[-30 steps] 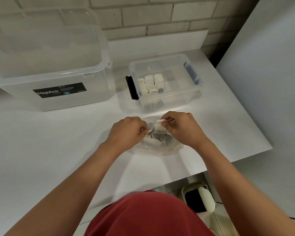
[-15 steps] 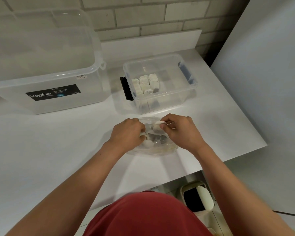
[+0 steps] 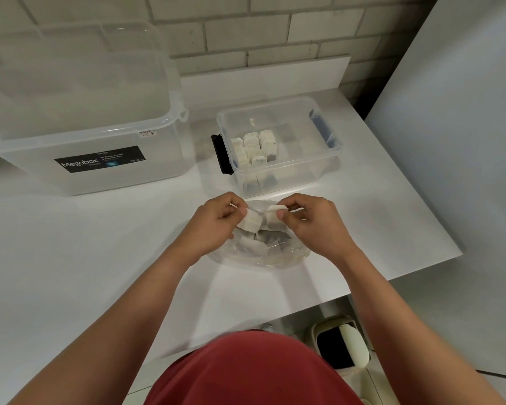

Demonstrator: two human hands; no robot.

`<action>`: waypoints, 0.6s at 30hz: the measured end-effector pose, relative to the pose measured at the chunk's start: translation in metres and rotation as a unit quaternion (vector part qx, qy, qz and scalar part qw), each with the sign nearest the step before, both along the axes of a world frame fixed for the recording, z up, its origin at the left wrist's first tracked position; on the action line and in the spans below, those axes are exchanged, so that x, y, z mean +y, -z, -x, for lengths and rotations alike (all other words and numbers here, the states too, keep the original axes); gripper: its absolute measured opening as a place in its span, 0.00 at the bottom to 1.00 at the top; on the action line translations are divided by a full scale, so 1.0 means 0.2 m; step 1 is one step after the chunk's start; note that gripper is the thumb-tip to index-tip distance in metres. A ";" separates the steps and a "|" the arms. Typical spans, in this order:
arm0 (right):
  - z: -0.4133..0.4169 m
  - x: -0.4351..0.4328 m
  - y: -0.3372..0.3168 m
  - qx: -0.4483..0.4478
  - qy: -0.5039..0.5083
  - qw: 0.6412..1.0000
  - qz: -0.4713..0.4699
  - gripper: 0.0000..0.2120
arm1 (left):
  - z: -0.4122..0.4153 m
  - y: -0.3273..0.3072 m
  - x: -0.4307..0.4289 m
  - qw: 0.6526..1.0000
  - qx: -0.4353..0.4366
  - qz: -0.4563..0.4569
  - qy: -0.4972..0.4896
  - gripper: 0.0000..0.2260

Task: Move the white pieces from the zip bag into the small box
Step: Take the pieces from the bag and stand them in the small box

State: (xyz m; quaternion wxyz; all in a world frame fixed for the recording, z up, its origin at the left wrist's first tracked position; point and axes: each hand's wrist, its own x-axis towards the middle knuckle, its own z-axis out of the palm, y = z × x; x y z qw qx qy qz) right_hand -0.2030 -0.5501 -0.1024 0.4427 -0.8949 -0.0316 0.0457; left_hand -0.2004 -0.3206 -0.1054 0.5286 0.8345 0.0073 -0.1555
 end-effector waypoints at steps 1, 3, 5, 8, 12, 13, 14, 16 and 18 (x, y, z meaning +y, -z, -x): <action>0.00 0.00 0.00 0.000 0.001 1.000 -0.002 0.04 | 0.00 -0.01 0.00 0.999 0.016 0.033 -0.017 0.04; 0.00 0.00 0.00 -0.001 -0.002 1.000 -0.004 0.05 | 0.01 -0.03 0.00 0.994 0.041 0.093 -0.041 0.04; 0.00 0.00 -0.01 -0.004 0.000 1.000 -0.008 0.06 | 0.02 -0.04 0.01 0.990 0.051 0.123 -0.054 0.04; 0.00 -0.01 0.00 -0.012 0.004 1.000 -0.001 0.06 | 0.03 -0.05 0.04 0.987 0.054 0.140 -0.056 0.04; 0.01 0.00 -0.01 -0.021 0.003 1.000 0.005 0.08 | 0.06 -0.12 0.04 0.996 0.026 0.078 -0.025 0.09; 0.02 0.00 -0.02 -0.024 0.003 1.000 0.006 0.09 | 0.07 -0.15 0.04 0.998 0.014 0.062 -0.021 0.09; 0.02 -0.01 -0.04 -0.029 0.000 1.000 0.004 0.08 | 0.07 -0.19 0.04 0.999 -0.002 0.045 -0.016 0.08; 0.04 -0.01 -0.08 -0.042 -0.009 0.999 -0.007 0.07 | 0.06 -0.31 0.04 0.998 -0.061 0.004 -0.005 0.08; 0.05 -0.03 -0.14 -0.053 -0.004 0.998 -0.034 0.07 | 0.00 -0.47 0.03 0.989 -0.141 -0.037 0.016 0.07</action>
